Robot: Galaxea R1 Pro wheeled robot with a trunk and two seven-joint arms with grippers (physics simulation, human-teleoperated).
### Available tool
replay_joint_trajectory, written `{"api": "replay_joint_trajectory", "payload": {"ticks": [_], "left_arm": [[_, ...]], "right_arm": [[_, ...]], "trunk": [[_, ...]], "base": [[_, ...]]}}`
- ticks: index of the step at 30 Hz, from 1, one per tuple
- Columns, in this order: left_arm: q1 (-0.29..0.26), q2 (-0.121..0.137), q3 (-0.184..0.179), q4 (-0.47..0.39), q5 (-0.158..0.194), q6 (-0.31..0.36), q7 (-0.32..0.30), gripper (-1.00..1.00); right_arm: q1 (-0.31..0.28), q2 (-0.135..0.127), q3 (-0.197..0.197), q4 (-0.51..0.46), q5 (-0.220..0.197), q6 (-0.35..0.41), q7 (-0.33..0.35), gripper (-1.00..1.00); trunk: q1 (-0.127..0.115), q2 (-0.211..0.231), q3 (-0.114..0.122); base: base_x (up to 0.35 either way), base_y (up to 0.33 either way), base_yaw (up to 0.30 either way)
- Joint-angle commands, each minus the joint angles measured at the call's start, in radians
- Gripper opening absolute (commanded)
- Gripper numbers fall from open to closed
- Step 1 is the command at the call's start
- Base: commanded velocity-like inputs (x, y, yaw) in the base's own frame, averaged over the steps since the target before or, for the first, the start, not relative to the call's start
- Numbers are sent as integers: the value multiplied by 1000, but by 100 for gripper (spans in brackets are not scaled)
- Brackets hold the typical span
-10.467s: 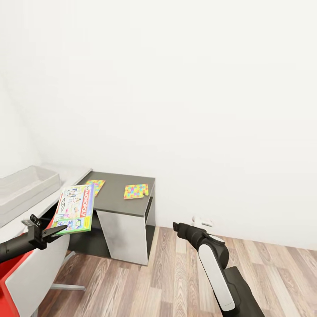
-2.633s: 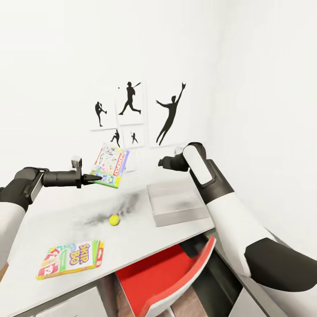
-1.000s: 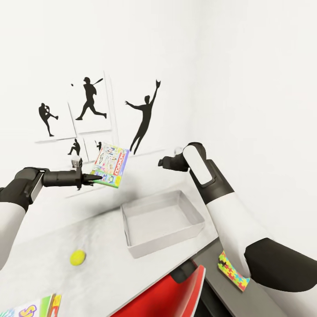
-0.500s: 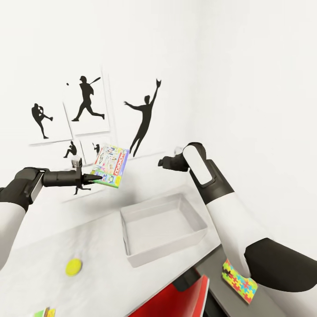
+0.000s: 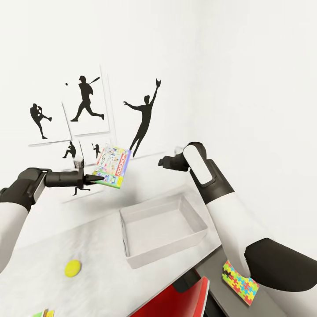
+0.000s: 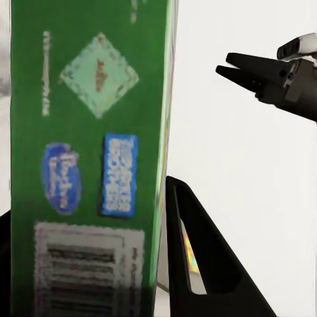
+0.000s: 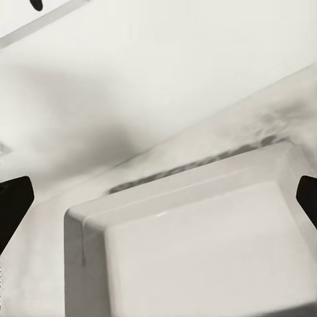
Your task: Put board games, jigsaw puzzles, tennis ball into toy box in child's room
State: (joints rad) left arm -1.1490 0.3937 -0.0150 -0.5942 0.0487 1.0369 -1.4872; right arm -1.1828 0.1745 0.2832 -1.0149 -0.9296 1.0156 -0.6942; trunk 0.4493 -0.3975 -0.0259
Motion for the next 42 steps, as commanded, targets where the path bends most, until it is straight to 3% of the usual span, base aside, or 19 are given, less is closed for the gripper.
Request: {"api": "replay_joint_trajectory", "payload": {"ticks": [1,6,14,19,23,25,28,30,34,39,42], "left_arm": [[0,-3,-2,0,2,8,1,-100],[3,-42,-4,30,-2,8,6,-100],[3,-104,-5,188,-2,10,11,-100],[3,-172,13,324,3,-1,86,-100],[3,-235,63,354,2,2,164,-100],[3,-251,73,357,2,2,206,-100],[3,-265,86,361,6,2,301,-100],[3,-268,102,371,8,2,328,-100],[3,-288,163,436,8,2,407,-100],[3,-294,230,463,8,1,517,-100],[3,-296,264,485,8,1,552,-100]], "right_arm": [[-1,0,0,-1,-9,1,-10,100],[-1,0,-9,-1,-10,1,-10,100],[-26,0,-25,-12,-9,9,-11,100],[-65,0,-38,-70,-7,14,-13,100],[-70,0,-44,-77,-4,14,-14,100],[-74,0,-50,-78,-3,14,-14,100],[-91,0,-58,-78,-3,14,-14,100],[-97,0,-59,-77,-3,14,-14,100],[-102,0,-61,-75,-3,14,-14,100],[-105,0,-62,-76,-3,14,-15,100],[-109,0,-62,-76,-3,14,-15,100]], "trunk": [[1,-2,-2],[1,-2,-2],[1,-2,-2],[1,-2,-2],[1,-2,-2],[1,-2,-2],[1,-2,-2],[1,-2,-2],[1,-2,-2],[1,-2,-2],[1,-2,-2]], "base": [[0,0,0],[0,0,0],[0,0,0],[0,0,0],[0,0,0],[0,0,0],[0,0,0],[0,0,0],[0,0,0],[0,0,0],[0,0,0]]}}
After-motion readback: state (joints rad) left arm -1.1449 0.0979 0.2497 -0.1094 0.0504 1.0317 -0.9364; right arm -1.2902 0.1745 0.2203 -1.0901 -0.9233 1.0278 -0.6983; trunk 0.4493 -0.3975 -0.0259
